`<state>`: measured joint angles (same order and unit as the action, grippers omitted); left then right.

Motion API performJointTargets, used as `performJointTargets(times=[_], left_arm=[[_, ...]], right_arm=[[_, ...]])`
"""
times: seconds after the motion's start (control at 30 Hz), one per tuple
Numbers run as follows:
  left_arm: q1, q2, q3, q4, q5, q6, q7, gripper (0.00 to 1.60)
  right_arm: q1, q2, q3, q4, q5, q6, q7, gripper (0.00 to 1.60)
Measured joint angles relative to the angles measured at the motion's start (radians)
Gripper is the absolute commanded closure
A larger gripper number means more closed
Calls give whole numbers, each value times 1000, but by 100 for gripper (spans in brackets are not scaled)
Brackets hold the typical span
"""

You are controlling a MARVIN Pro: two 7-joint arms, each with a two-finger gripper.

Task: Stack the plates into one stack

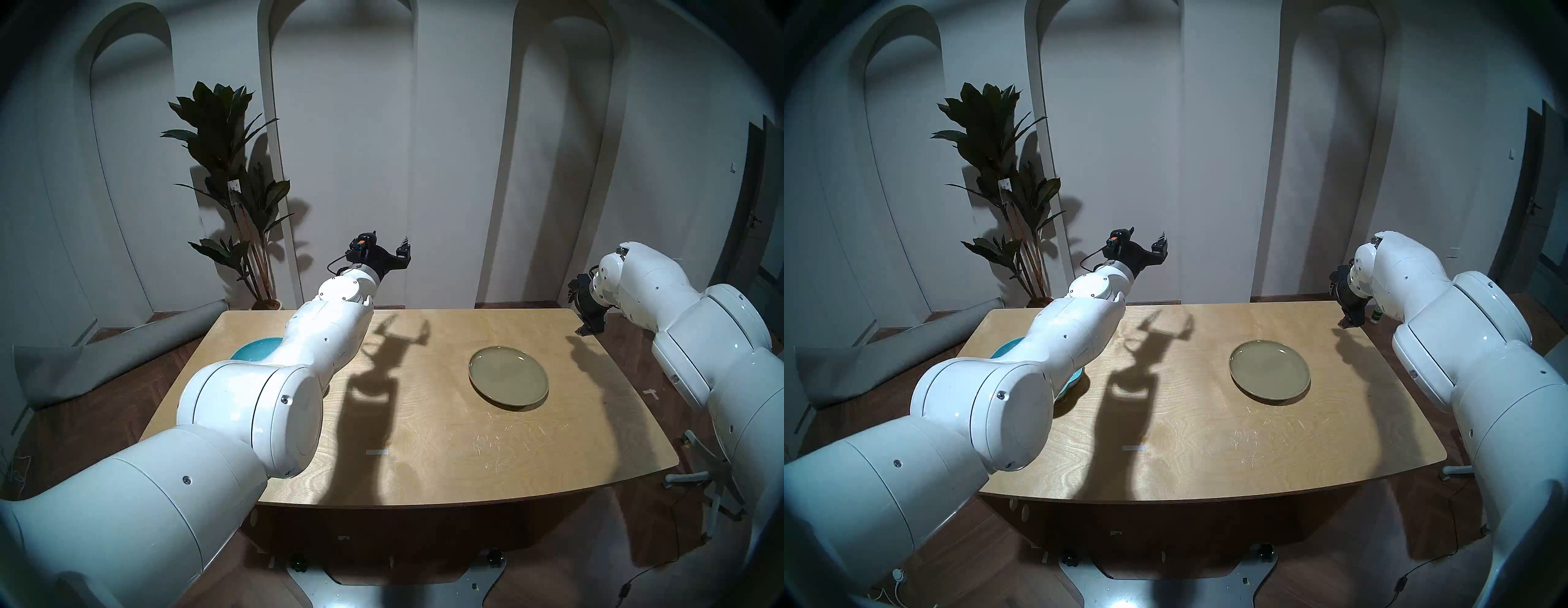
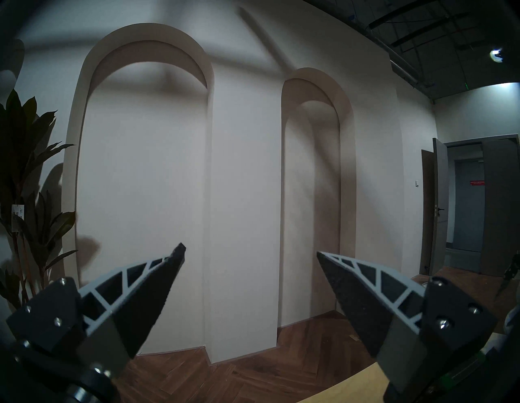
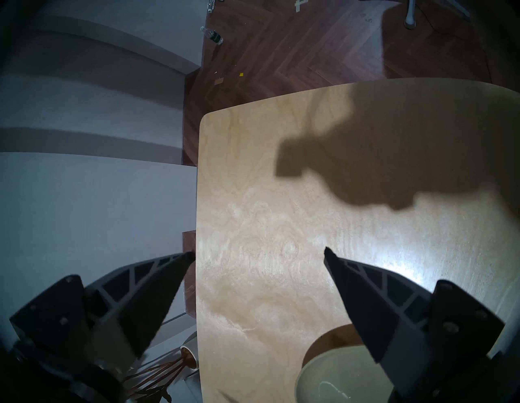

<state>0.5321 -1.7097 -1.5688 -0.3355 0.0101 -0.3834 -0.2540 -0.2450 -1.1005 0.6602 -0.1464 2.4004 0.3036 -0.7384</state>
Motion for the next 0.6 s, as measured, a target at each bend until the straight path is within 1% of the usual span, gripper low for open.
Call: performJointTargets(times=[0.6], left_arm=[[17, -4, 22, -4, 23, 1, -52, 0]], right_arm=[[44, 66, 35, -37, 2, 54, 71, 0]])
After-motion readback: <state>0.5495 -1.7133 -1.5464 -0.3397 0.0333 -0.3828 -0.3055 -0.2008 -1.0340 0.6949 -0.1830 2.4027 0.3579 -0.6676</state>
